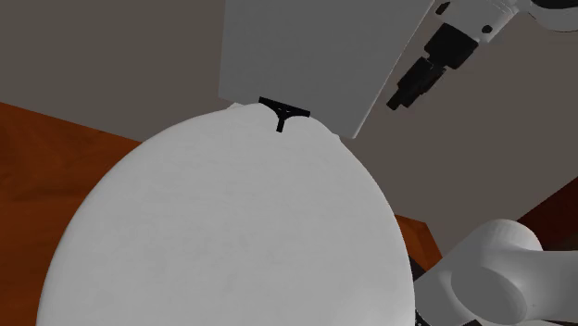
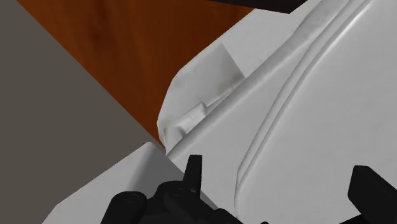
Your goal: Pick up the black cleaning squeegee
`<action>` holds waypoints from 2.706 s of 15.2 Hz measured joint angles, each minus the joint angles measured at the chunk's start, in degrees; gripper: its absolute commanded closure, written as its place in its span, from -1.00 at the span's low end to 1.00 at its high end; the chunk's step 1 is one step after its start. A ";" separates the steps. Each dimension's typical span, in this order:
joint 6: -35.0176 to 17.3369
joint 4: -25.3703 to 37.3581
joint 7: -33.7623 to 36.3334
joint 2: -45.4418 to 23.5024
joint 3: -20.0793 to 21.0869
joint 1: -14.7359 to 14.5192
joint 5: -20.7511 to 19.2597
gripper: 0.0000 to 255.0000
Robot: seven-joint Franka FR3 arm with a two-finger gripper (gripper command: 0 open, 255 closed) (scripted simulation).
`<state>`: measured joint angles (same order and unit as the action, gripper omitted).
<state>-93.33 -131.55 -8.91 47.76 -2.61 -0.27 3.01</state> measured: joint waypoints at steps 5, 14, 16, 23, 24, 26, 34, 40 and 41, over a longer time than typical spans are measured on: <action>-0.94 2.24 9.19 -4.90 5.17 1.05 2.33 -1.00; -3.62 12.67 35.85 -23.17 17.40 4.90 5.27 -1.00; -3.66 16.71 41.87 -28.47 19.57 5.73 4.91 -1.00; -3.88 27.22 58.04 -42.97 23.77 6.63 2.56 -1.00; -4.54 26.47 58.39 -42.92 23.87 6.55 2.64 -1.00; -5.97 25.29 58.57 -43.22 23.96 6.51 2.58 -1.00; -8.47 22.95 58.47 -43.19 23.90 6.57 2.49 1.00; -8.56 22.94 58.48 -43.19 23.92 6.54 2.52 1.00; -8.28 23.19 58.52 -43.26 23.96 6.50 2.55 1.00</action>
<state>-101.61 -108.36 49.61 4.50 21.34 6.23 5.56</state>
